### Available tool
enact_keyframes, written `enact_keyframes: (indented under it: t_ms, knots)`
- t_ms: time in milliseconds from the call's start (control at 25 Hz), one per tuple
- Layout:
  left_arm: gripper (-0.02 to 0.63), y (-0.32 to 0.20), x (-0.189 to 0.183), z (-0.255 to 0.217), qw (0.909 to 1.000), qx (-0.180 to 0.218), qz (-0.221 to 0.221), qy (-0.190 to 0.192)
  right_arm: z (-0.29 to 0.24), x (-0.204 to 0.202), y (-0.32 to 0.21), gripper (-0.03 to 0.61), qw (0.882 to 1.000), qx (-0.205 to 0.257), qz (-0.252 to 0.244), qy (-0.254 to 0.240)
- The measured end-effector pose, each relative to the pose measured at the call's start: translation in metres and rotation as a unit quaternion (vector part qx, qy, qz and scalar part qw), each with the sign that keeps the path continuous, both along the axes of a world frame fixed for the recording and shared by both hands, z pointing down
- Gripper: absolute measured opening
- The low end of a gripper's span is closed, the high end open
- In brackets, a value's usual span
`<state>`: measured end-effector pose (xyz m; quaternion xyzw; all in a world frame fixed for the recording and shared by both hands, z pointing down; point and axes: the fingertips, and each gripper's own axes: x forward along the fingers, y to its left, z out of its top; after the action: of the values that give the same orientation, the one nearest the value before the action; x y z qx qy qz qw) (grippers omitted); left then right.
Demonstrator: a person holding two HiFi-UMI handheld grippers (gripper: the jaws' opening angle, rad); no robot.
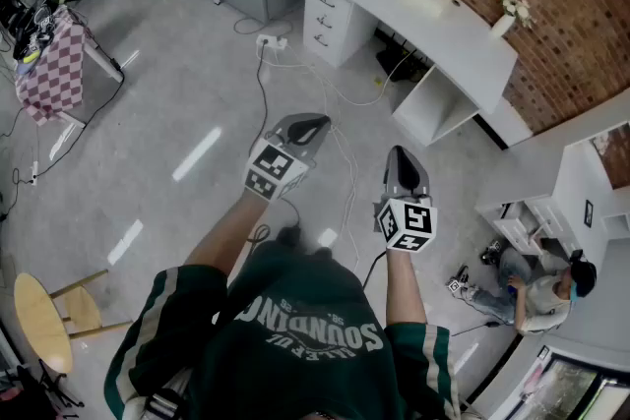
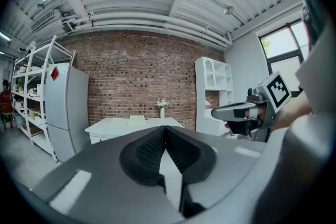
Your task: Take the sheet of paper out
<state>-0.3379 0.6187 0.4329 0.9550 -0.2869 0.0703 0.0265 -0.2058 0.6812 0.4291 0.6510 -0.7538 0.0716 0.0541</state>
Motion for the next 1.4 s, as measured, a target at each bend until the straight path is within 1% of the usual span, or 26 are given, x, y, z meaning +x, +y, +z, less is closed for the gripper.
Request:
enact_keyframes:
  t_ms: [200, 480, 760, 880, 1080, 1400]
  knots:
    - [0.011, -0.01, -0.002, 0.003, 1.0, -0.004, -0.004, 0.002, 0.001, -0.002, -0.007, 0.0, 1.0, 0.006, -0.002, 0.009]
    - [0.011, -0.027, -0.013, 0.008, 1.0, -0.006, -0.002, 0.003, 0.001, -0.019, -0.024, 0.0, 1.0, 0.012, -0.013, 0.017]
    - [0.011, -0.05, -0.029, 0.009, 1.0, 0.003, 0.005, 0.001, 0.008, -0.03, -0.042, 0.0, 1.0, 0.013, 0.01, 0.004]
    - [0.011, -0.061, -0.03, 0.01, 0.9999, 0.005, 0.009, 0.002, 0.015, -0.031, -0.05, 0.0, 1.0, 0.008, 0.016, 0.002]
    - [0.011, -0.093, -0.018, 0.015, 0.9999, 0.001, 0.014, 0.002, 0.016, -0.018, -0.08, 0.0, 1.0, 0.005, 0.019, -0.005]
    - [0.011, -0.163, 0.025, 0.024, 0.9999, -0.007, 0.015, -0.005, 0.021, 0.022, -0.157, 0.0, 1.0, 0.007, 0.013, -0.013]
